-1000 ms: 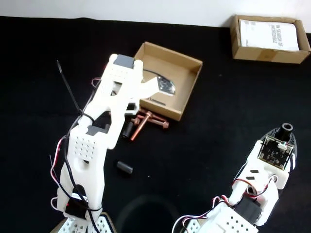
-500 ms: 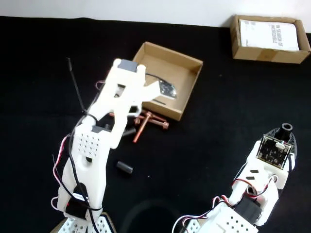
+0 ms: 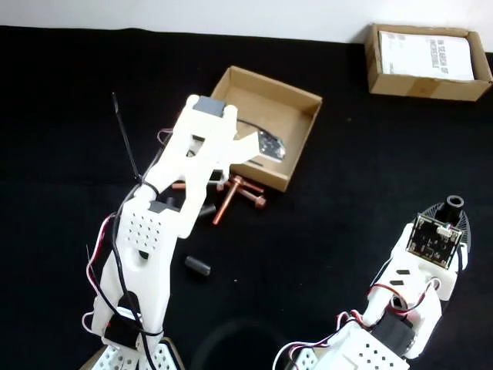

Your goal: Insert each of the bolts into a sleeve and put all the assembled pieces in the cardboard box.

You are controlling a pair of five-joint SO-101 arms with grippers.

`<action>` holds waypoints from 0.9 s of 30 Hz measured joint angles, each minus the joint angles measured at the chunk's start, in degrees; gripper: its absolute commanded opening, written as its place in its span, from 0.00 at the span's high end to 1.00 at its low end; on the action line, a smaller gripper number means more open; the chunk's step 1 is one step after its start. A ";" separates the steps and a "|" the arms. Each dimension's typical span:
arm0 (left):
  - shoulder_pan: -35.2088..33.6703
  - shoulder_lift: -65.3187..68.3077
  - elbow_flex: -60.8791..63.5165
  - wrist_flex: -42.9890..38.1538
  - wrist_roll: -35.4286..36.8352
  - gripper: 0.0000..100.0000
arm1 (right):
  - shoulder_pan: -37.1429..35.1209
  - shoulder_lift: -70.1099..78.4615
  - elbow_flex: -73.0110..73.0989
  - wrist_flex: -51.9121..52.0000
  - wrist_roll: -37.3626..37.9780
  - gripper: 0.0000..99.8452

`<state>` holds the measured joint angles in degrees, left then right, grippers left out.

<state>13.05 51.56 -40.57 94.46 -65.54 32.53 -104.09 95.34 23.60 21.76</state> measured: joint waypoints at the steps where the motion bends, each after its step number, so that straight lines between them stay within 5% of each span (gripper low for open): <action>1: 0.09 0.00 0.00 -0.09 1.05 0.99 | 0.00 0.00 0.00 0.00 0.00 0.99; 14: 0.88 -9.76 0.09 5.45 7.30 0.99 | -9.49 0.00 0.00 0.00 0.00 0.99; 18: 0.62 -16.26 0.09 5.54 16.88 0.99 | -14.15 0.00 0.00 2.20 -0.62 0.99; 24: 2.29 -25.41 0.09 5.98 33.23 0.99 | -22.42 0.00 -0.35 9.05 -14.77 0.99; 27: 3.96 -29.19 0.09 6.07 40.35 0.99 | -28.13 0.00 -0.35 9.85 -16.09 0.99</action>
<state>17.01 22.37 -40.48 100.53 -25.19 4.40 -104.09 94.99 33.45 5.67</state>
